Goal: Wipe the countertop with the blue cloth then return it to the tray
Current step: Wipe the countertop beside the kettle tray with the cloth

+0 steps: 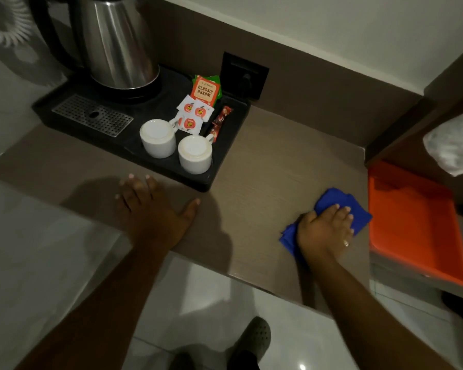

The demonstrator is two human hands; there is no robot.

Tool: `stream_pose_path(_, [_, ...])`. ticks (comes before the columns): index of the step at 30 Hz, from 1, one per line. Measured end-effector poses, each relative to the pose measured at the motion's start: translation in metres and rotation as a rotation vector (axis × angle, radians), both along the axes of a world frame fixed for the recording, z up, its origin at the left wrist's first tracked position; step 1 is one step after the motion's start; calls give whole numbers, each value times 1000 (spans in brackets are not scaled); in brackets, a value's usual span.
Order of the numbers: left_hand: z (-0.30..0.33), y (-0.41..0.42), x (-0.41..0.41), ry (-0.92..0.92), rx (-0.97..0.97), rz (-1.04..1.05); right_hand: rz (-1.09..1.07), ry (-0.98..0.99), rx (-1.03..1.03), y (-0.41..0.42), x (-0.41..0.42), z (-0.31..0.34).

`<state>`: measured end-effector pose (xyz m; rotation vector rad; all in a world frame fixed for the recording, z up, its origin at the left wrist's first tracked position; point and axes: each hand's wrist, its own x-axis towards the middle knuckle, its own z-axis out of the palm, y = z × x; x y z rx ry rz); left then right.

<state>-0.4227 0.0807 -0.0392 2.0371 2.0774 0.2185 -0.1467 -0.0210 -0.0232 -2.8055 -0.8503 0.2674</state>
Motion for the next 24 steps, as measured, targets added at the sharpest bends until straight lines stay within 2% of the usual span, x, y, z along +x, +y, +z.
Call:
stream_pose_path(2, [-1, 0, 0, -5, 11, 0, -52, 53, -16, 14, -41, 0])
stream_pose_path(3, [-2, 0, -1, -4, 13, -3, -8, 55, -20, 24, -61, 0])
stream_pose_path(7, [-5, 2, -1, 5, 17, -3, 525, -57, 23, 31, -110, -13])
stream_pose_path(10, [-4, 1, -2, 18, 35, 0, 883, -41, 9, -6, -89, -12])
stream_pose_path(12, [-3, 0, -2, 22, 34, -4, 1006, -65, -21, -28, -60, -12])
stream_pose_path(14, [-2, -1, -4, 17, 9, -5, 951, -52, -35, -46, -31, -13])
stream_pose_path(18, [4, -4, -4, -7, -5, -9, 584, -67, -6, -88, 14, -12])
stream_pose_path(21, [5, -5, -4, -6, -1, -23, 358, -91, -20, -99, 13, -8])
stream_pose_path(24, [4, -4, 0, -8, 18, -21, 75, -50, -5, -73, -11, -6])
